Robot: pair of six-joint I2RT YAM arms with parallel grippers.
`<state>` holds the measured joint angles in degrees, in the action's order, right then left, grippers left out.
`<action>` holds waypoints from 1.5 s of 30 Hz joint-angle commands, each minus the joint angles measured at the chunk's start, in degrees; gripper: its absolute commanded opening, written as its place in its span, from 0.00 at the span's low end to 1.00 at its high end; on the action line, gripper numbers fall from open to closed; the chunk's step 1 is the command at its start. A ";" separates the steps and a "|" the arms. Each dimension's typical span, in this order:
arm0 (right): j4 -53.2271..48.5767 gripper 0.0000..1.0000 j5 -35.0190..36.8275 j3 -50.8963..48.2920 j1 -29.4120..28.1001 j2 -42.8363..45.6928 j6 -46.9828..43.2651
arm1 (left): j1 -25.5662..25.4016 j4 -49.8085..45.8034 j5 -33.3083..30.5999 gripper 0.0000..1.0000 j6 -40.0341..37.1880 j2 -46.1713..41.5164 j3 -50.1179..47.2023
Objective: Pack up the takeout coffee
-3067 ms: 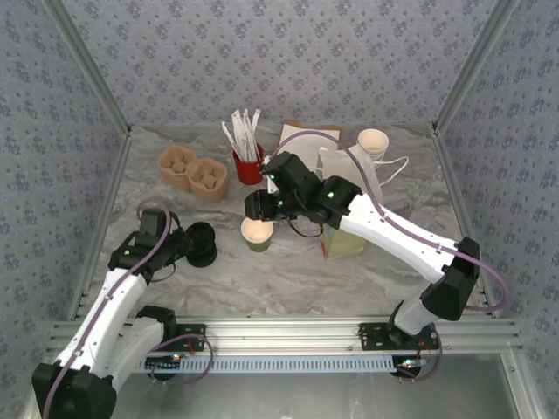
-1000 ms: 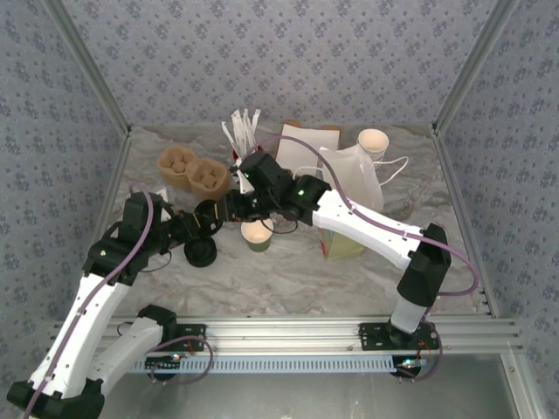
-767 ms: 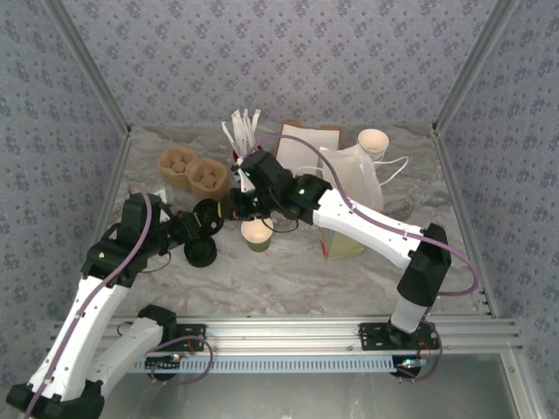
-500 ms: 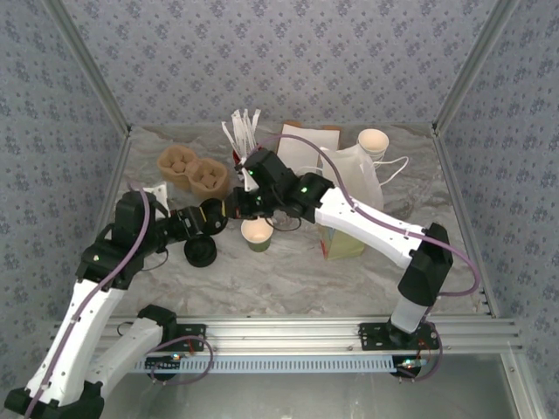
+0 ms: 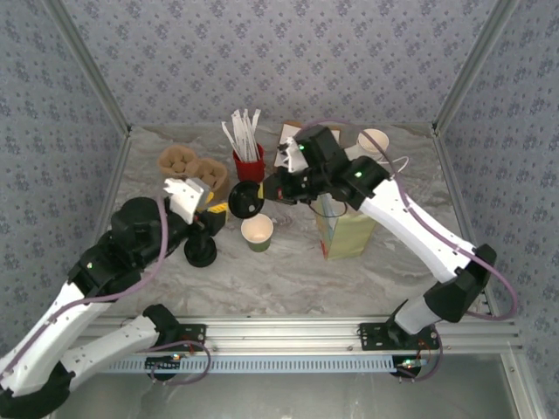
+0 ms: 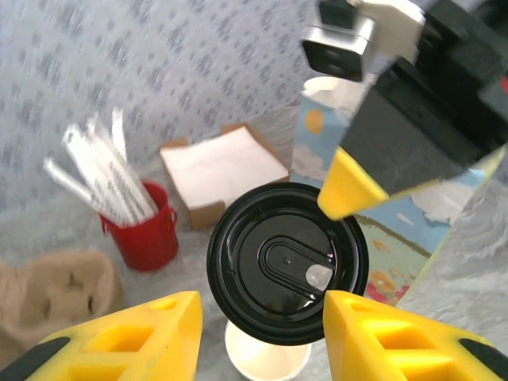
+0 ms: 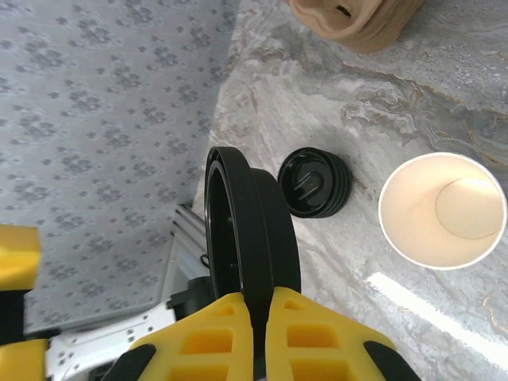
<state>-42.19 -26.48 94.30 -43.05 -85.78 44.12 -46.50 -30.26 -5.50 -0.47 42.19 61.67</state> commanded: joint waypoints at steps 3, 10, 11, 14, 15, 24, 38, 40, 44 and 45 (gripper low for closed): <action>-3.59 0.10 -5.93 -3.11 4.32 6.42 0.09 | -9.86 14.94 -8.63 0.45 -22.41 3.69 -4.02; -5.24 0.11 -7.55 -7.63 8.52 11.88 0.54 | -10.54 30.47 -2.71 0.42 -35.58 3.88 -11.72; -5.70 0.11 -7.30 -8.12 8.95 12.44 0.37 | -10.56 31.30 -2.36 0.42 -36.42 3.90 -12.27; -6.95 0.10 -6.99 -8.83 10.11 13.74 0.02 | -10.58 29.78 0.96 0.43 -40.05 3.32 -12.79; -7.19 0.10 -6.75 -8.99 10.30 14.03 0.00 | -10.60 30.44 2.08 0.43 -41.70 2.81 -13.77; -6.07 0.09 -9.12 -10.34 11.37 15.02 2.41 | -10.89 32.31 3.70 0.51 -49.06 3.79 -16.47; -4.26 0.07 -10.60 -11.98 12.33 15.82 4.82 | -12.50 35.89 1.05 0.44 -54.16 8.08 -16.88; -3.88 0.06 -10.85 -12.34 12.29 15.82 5.01 | -13.16 37.09 0.48 0.41 -54.89 8.32 -17.33; -2.47 0.06 -11.66 -13.16 12.34 15.99 5.74 | -13.96 39.23 -0.32 0.31 -55.24 9.09 -18.32; -2.51 0.06 -11.63 -13.26 12.35 15.99 5.73 | -14.12 39.17 -0.44 0.31 -55.26 9.28 -18.38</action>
<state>-45.52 -36.27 81.65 -30.87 -70.85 48.86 -60.03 4.91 -5.15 -54.89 51.05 43.66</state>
